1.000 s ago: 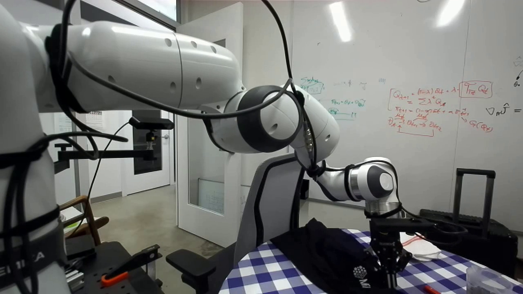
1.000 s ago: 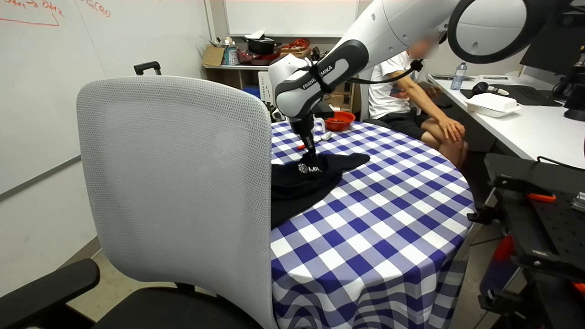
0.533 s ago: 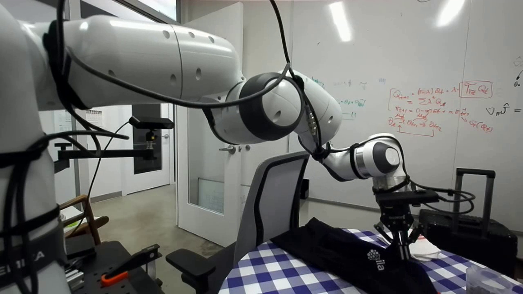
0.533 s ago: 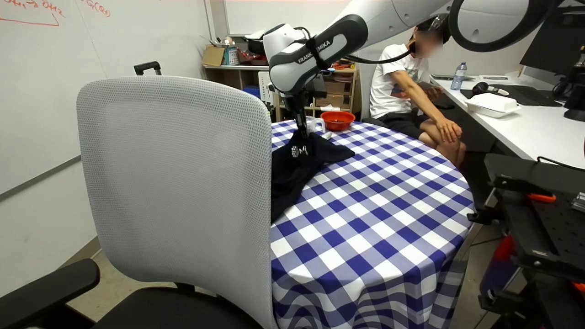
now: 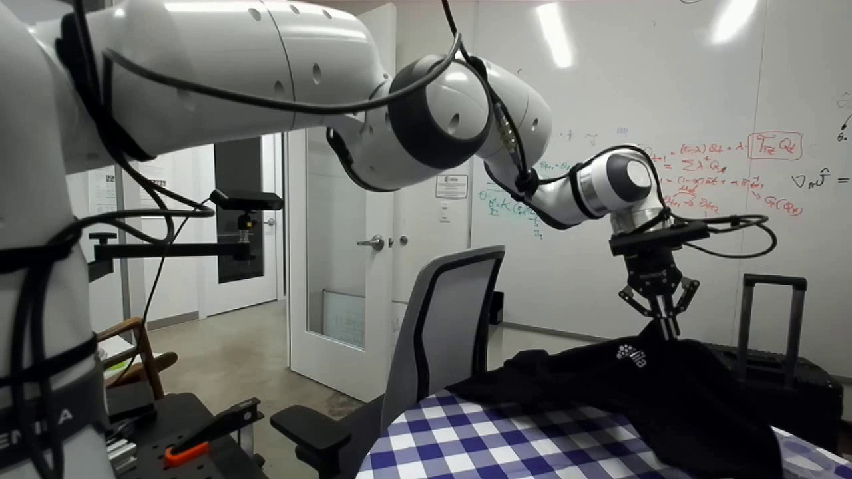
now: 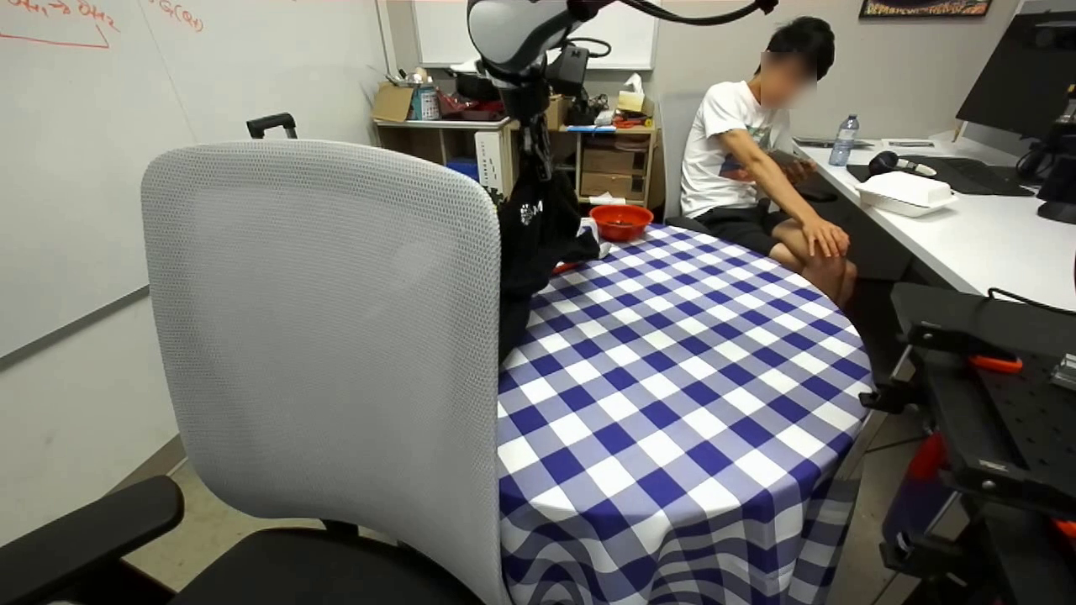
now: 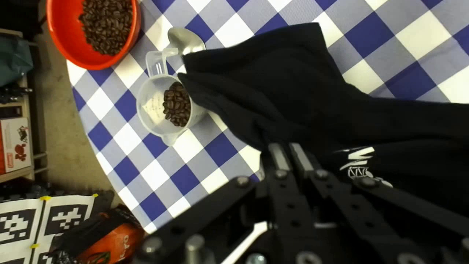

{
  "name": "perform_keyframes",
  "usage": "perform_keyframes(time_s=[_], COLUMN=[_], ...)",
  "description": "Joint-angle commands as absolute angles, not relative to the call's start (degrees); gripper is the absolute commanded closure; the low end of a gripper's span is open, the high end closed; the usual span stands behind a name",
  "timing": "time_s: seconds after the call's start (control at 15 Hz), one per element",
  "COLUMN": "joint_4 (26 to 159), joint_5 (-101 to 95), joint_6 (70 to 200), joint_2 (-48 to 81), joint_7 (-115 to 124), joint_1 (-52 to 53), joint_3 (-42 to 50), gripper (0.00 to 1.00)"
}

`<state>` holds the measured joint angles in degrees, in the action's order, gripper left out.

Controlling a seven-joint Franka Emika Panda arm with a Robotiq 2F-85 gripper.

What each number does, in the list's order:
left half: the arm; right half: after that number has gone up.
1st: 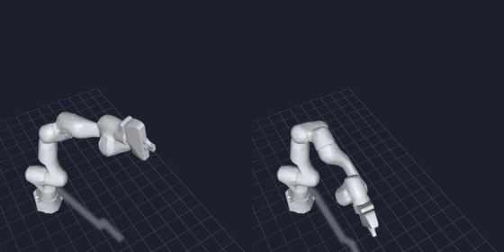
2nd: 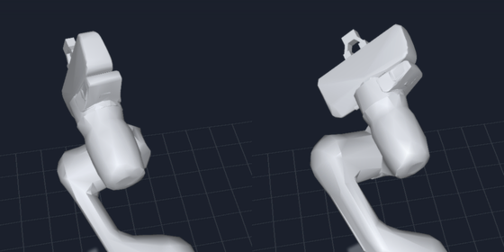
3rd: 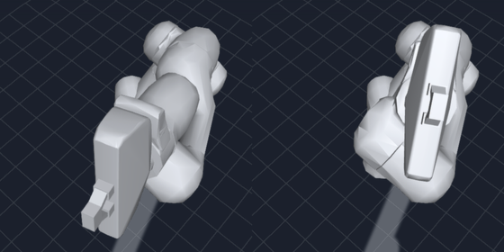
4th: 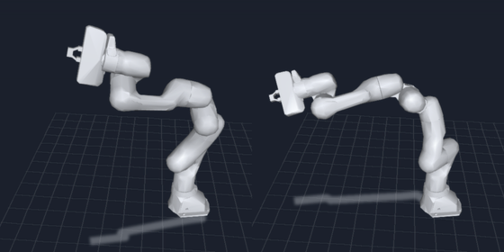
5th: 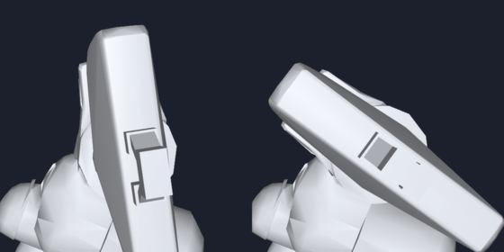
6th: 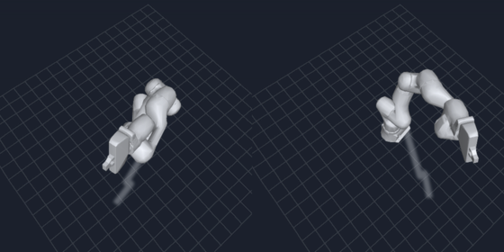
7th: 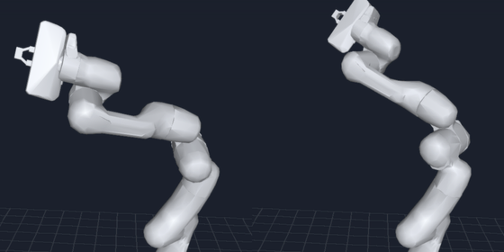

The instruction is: Pick up the black hood and hang it on the chair

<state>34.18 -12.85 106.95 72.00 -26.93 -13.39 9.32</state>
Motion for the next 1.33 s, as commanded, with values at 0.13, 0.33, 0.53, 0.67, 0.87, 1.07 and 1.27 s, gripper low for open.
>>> perform_keyframes(time_s=[0.13, 0.33, 0.53, 0.67, 0.87, 1.07, 1.27], joint_4=[34.9, 33.5, 32.3, 31.4, 30.4, 30.0, 29.6], joint_5=[-13.9, -14.5, -16.1, -17.3, -17.9, -18.8, -20.3], joint_6=[100.6, 96.7, 92.4, 89.6, 84.7, 80.3, 76.9], joint_2=[62.7, 57.8, 53.1, 50.5, 46.3, 42.9, 40.5], joint_7=[-22.2, -20.1, -18.7, -18.2, -20.9, -22.4, -23.3], joint_1=[-10.4, -7.8, -3.9, -0.7, 4.2, 10.7, 17.9], joint_3=[11.0, 11.6, 12.1, 12.1, 10.8, 10.3, 9.9], gripper=[0.95, 0.95, 0.95, 0.96, 0.96, 0.95, 0.95])
